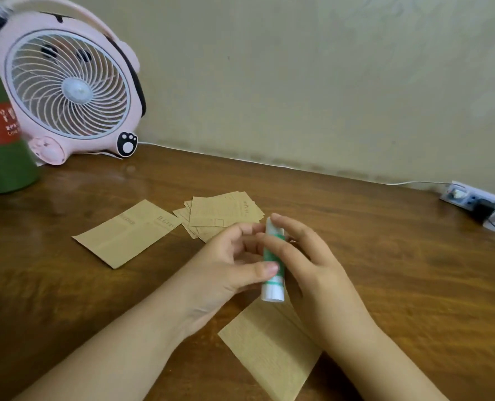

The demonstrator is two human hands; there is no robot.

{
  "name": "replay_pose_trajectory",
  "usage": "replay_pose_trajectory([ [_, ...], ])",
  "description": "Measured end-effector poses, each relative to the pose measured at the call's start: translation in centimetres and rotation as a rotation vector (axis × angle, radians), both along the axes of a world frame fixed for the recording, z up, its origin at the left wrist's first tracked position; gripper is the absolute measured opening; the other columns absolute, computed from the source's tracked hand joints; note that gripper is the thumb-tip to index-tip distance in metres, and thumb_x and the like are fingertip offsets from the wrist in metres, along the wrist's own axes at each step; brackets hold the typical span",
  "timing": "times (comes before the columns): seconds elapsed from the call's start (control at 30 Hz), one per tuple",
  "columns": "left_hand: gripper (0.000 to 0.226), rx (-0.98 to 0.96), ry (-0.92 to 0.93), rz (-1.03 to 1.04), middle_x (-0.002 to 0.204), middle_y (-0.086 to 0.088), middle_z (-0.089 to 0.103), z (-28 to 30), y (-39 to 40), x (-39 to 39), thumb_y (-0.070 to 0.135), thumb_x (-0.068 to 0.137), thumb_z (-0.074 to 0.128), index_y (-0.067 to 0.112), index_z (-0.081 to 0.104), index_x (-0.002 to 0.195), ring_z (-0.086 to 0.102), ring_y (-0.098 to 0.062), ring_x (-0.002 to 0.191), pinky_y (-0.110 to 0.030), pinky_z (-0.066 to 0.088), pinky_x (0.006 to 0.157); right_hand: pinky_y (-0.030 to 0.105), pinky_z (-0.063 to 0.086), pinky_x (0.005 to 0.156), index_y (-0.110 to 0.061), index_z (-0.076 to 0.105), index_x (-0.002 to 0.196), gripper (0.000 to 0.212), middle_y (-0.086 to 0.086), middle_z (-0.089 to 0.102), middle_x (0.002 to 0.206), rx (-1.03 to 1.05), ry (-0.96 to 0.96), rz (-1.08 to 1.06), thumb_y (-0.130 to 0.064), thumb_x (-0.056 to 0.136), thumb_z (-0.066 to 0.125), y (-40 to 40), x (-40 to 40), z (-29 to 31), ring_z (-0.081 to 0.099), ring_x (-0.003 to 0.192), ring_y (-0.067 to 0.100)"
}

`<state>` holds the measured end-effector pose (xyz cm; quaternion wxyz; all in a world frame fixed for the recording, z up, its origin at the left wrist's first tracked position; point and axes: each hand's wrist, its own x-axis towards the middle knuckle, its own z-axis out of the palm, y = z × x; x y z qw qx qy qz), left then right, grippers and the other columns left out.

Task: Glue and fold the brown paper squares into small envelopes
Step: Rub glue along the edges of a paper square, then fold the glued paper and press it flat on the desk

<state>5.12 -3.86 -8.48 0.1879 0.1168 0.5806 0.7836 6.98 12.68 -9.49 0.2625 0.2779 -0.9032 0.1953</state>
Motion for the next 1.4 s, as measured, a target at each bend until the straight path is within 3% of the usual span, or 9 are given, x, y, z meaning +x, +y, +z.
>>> replay_pose_trajectory([
  [0.17, 0.052, -0.120, 0.162, 0.189, 0.105, 0.000, 0.067, -0.9, 0.3, -0.6, -0.009, 0.076, 0.070, 0.025, 0.054, 0.112, 0.067, -0.014, 0.098, -0.027, 0.055, 0.081, 0.025, 0.051, 0.089, -0.034, 0.053, 0.121, 0.040, -0.002, 0.039, 0.139, -0.526, -0.129, 0.097, -0.009, 0.090, 0.051, 0.0, -0.3, -0.3, 0.059, 0.109, 0.007],
  [0.27, 0.050, -0.136, 0.221, 0.225, 0.098, 0.004, 0.068, -1.5, 0.6, -0.8, -0.013, 0.074, 0.069, 0.020, 0.050, 0.106, 0.067, -0.009, 0.093, -0.024, 0.054, 0.078, 0.035, 0.055, 0.080, -0.040, 0.052, 0.108, 0.035, 0.006, 0.064, 0.107, -0.876, -0.475, -0.058, -0.048, 0.077, 0.067, -0.1, -0.1, -0.2, 0.066, 0.088, 0.017],
  [0.47, 0.050, -0.163, 0.286, 0.134, 0.101, -0.003, 0.062, -1.5, 1.3, -0.5, -0.008, 0.069, 0.077, 0.017, 0.049, 0.101, 0.066, -0.005, 0.090, -0.020, 0.052, 0.079, 0.037, 0.052, 0.074, -0.027, 0.070, 0.092, 0.019, 0.003, 0.068, 0.088, -0.716, -0.536, -0.102, -0.038, 0.077, 0.070, 1.1, 0.0, 0.7, 0.063, 0.081, 0.023],
  [0.57, 0.027, -0.769, 0.637, 0.393, 0.096, 0.017, 0.057, -0.8, -1.3, -3.5, 0.023, 0.078, 0.076, 0.029, 0.055, 0.093, 0.057, 0.001, 0.094, -0.013, 0.045, 0.082, 0.016, 0.040, 0.060, -0.030, 0.063, 0.095, 0.021, -0.009, 0.061, 0.085, -0.526, -0.317, -0.410, -0.037, 0.077, 0.071, 3.7, -0.4, 1.4, 0.057, 0.073, 0.006],
  [0.67, 0.021, -1.202, 0.760, 0.411, 0.106, 0.013, 0.052, -1.1, -3.8, -7.8, 0.025, 0.084, 0.069, 0.024, 0.057, 0.101, 0.053, -0.012, 0.107, -0.026, 0.042, 0.086, 0.021, 0.041, 0.064, -0.023, 0.064, 0.102, 0.028, -0.008, 0.059, 0.089, -0.451, -0.329, -0.599, -0.037, 0.079, 0.070, 5.8, -0.8, 1.5, 0.055, 0.079, 0.007],
  [0.87, 0.063, -1.382, 0.608, 0.120, 0.140, 0.004, 0.043, -1.6, -3.1, -12.5, 0.051, 0.083, 0.064, 0.023, 0.044, 0.135, 0.043, -0.015, 0.126, -0.033, 0.038, 0.103, 0.028, 0.047, 0.062, -0.026, 0.053, 0.077, 0.021, -0.006, 0.059, 0.081, -0.447, -0.405, -0.622, -0.038, 0.080, 0.070, 6.3, -1.3, 1.1, 0.055, 0.073, 0.011],
  [1.03, 0.043, -1.729, 0.933, 0.051, 0.112, 0.003, 0.059, -0.7, -2.0, -13.6, 0.055, 0.093, 0.041, 0.024, 0.054, 0.121, 0.056, -0.016, 0.101, -0.038, 0.037, 0.099, 0.025, 0.046, 0.061, -0.026, 0.049, 0.078, 0.023, -0.006, 0.056, 0.080, -0.408, -0.432, -0.602, -0.039, 0.082, 0.067, 6.5, -1.5, 0.9, 0.053, 0.071, 0.012],
  [1.23, 0.027, -1.690, 1.074, 0.347, 0.089, -0.004, 0.065, -0.7, -1.9, -12.8, 0.030, 0.103, 0.031, 0.014, 0.053, 0.104, 0.059, -0.026, 0.077, -0.032, 0.038, 0.059, 0.027, 0.048, 0.066, -0.023, 0.052, 0.088, 0.024, -0.006, 0.056, 0.086, -0.386, -0.449, -0.601, -0.041, 0.082, 0.066, 6.4, -1.4, 1.2, 0.054, 0.077, 0.012],
  [1.4, 0.011, -1.005, 0.879, 0.712, 0.074, 0.005, 0.059, 1.5, -2.9, -8.0, 0.017, 0.096, 0.051, 0.011, 0.059, 0.093, 0.056, -0.019, 0.069, -0.032, 0.037, 0.058, 0.023, 0.042, 0.071, -0.022, 0.046, 0.128, 0.077, -0.003, 0.046, 0.115, -0.346, -0.566, -0.604, -0.057, 0.064, 0.072, 7.1, -1.2, 1.4, 0.051, 0.093, 0.009],
])
